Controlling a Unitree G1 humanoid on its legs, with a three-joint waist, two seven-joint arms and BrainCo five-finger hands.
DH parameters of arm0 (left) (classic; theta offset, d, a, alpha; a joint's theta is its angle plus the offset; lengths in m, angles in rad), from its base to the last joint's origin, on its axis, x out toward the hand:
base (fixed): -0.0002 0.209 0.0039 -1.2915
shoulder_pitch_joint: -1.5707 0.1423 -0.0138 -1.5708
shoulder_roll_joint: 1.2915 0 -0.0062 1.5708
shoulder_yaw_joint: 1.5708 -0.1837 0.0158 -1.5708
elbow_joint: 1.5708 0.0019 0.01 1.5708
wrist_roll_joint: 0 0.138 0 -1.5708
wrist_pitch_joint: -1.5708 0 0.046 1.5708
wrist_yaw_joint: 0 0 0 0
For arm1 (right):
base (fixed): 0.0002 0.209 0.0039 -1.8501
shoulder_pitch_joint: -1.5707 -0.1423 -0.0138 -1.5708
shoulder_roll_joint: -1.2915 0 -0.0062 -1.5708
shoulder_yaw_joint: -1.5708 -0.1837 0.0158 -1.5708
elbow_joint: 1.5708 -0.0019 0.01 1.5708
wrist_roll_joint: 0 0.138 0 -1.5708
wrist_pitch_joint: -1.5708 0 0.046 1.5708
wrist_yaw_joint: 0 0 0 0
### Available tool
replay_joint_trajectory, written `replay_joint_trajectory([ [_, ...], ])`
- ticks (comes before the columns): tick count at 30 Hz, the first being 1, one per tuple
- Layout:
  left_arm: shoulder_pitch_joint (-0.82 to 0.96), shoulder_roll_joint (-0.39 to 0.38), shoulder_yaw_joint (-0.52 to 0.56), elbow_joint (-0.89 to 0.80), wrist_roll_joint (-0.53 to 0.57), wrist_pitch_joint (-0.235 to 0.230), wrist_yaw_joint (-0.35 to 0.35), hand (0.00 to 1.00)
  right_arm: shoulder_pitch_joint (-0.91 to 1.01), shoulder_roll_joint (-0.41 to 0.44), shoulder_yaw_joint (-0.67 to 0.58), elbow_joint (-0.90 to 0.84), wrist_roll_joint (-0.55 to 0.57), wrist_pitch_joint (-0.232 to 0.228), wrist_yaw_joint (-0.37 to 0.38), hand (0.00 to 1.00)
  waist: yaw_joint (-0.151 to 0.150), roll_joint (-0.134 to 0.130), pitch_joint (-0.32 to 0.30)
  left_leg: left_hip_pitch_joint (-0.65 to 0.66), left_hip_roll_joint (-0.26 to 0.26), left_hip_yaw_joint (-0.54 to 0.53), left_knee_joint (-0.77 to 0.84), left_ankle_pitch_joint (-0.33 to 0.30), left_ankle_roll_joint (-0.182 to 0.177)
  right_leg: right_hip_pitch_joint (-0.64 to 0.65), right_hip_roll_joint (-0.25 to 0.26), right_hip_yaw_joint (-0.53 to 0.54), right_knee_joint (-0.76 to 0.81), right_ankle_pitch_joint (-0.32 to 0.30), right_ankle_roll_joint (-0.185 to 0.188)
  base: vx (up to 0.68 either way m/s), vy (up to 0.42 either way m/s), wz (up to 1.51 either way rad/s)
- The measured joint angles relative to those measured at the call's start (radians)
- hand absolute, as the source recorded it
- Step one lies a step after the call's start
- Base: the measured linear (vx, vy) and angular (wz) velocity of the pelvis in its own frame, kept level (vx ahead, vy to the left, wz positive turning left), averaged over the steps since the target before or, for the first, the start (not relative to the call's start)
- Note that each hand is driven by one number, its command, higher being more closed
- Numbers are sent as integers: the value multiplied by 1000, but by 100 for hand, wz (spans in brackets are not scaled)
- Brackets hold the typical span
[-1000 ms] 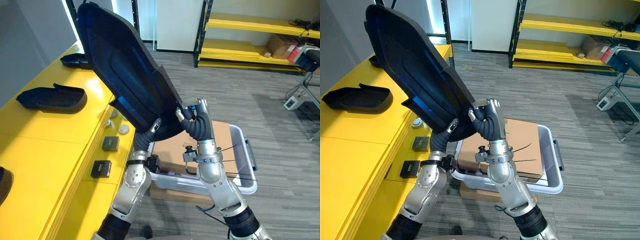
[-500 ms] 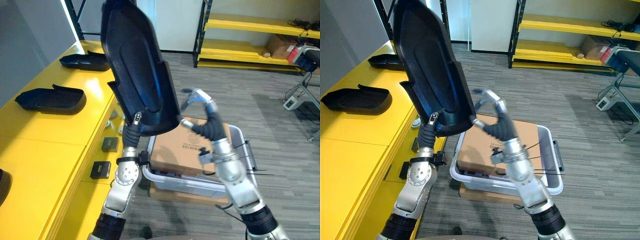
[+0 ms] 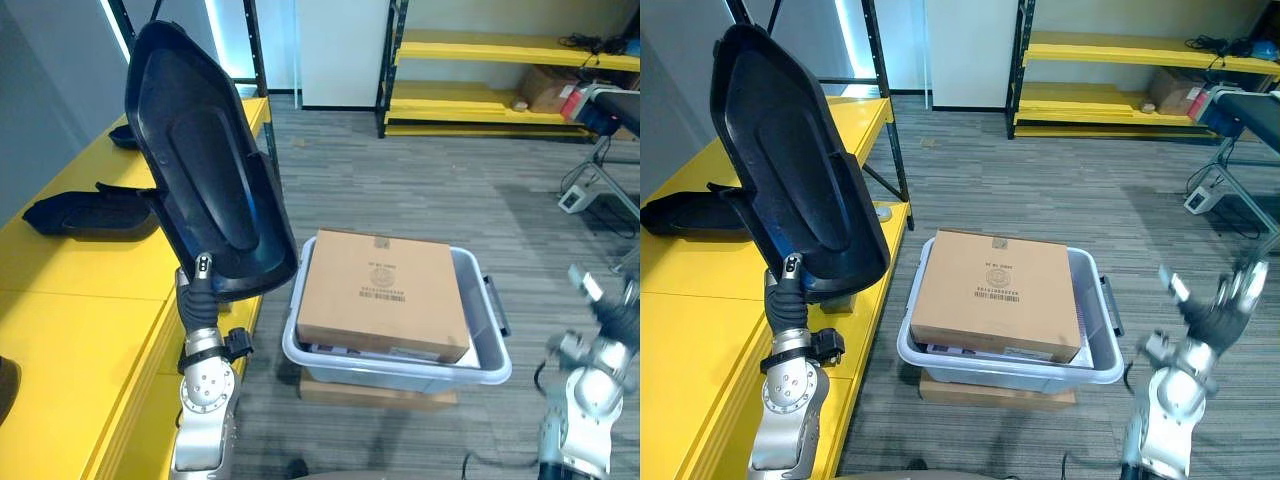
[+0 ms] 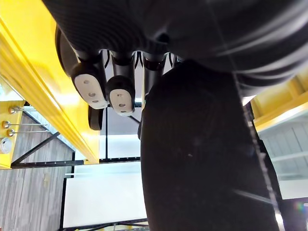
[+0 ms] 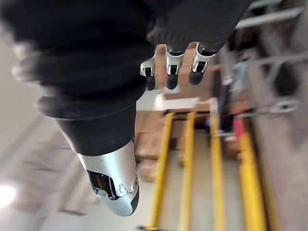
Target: Walk over and take plastic housings, then place them on the shelf
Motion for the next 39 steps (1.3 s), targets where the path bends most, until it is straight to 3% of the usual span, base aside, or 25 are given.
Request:
replay_joint_trajectory([
  [4,63,-23,-1,-34,0,-23,-13,100,85,81,-21,322,30,56,32,0,0,6,1,-3,0,-6,0,0,0,8,-1,-2,0,0,0,29,-1,4],
  [9,125,-30,-9,-37,0,-26,-49,100,167,127,115,484,4,102,137,0,1,5,8,16,-1,-24,-2,-8,-3,34,-2,-16,7,-6,6,-22,2,10],
  [12,158,-31,-29,-41,0,-26,-61,100,170,135,183,555,-16,126,182,0,7,3,14,18,-2,-40,-7,-12,-1,42,-11,-40,45,-41,6,-84,-1,31],
  [15,186,-36,-45,-78,-1,-26,-70,100,155,135,253,612,-17,129,198,0,20,-2,21,4,-11,-98,-1,-9,-3,51,-21,-111,74,-66,25,-23,-15,66],
  [17,167,-39,-56,-101,-1,-26,-70,100,142,135,292,624,-17,129,195,0,38,-3,43,-54,-37,-193,57,-8,-4,71,-39,-229,107,-81,26,-7,-14,141],
  [19,150,-45,-63,-124,-3,-28,-68,100,115,130,301,625,-17,129,191,0,50,0,63,-116,-46,-208,100,-10,-1,84,-57,-341,131,-98,32,-26,19,182],
  [21,122,-48,-68,-124,-4,-33,-63,100,74,114,302,626,-17,129,188,0,64,10,74,-180,-14,-70,136,-27,24,92,-65,-450,140,-101,34,-38,31,171],
  [22,117,-49,-67,-124,-8,-38,-62,100,50,104,303,629,-17,129,186,0,64,16,84,-198,16,45,155,-36,37,105,-70,-499,141,-101,35,15,71,169],
  [23,116,-48,-73,-120,-15,-39,-61,100,9,87,315,641,-18,128,186,0,63,23,89,-211,67,241,189,-39,41,132,-75,-570,144,-104,39,50,88,164],
  [26,116,-45,-78,-111,-22,-43,-61,100,-36,73,345,660,-38,128,187,0,69,19,87,-213,89,454,220,-64,77,163,-102,-660,152,-107,59,106,117,113],
  [28,110,-45,-77,-106,-28,-43,-63,100,-69,72,360,663,-58,131,190,0,102,5,89,-221,37,444,196,-69,85,160,-136,-670,152,-102,65,118,140,53],
  [31,101,-46,-83,-86,-40,-42,-69,100,-87,81,359,674,-83,151,190,0,109,1,94,-213,-11,394,200,-87,117,171,-201,-698,255,-88,43,140,116,60],
  [32,97,-43,-100,-69,-40,-42,-69,100,-87,77,359,672,-93,163,190,0,104,11,100,-185,-22,348,200,-100,127,158,-249,-639,393,-74,-42,180,132,66],
  [33,95,-39,-112,-62,-40,-42,-68,100,-84,77,359,672,-94,166,190,0,90,16,101,-167,-24,322,199,-104,131,140,-270,-562,473,-57,-84,299,185,98],
  [35,52,-11,-118,-35,-39,-43,-60,100,-77,83,370,672,-94,165,193,0,60,17,105,-121,-16,239,190,-112,128,11,-179,-168,596,-209,-29,286,134,106],
  [39,4,4,-137,17,-37,-42,-40,100,-65,80,371,667,-94,163,189,0,41,18,107,-45,-40,114,182,-119,116,-123,-27,193,542,-316,-27,196,31,109],
])
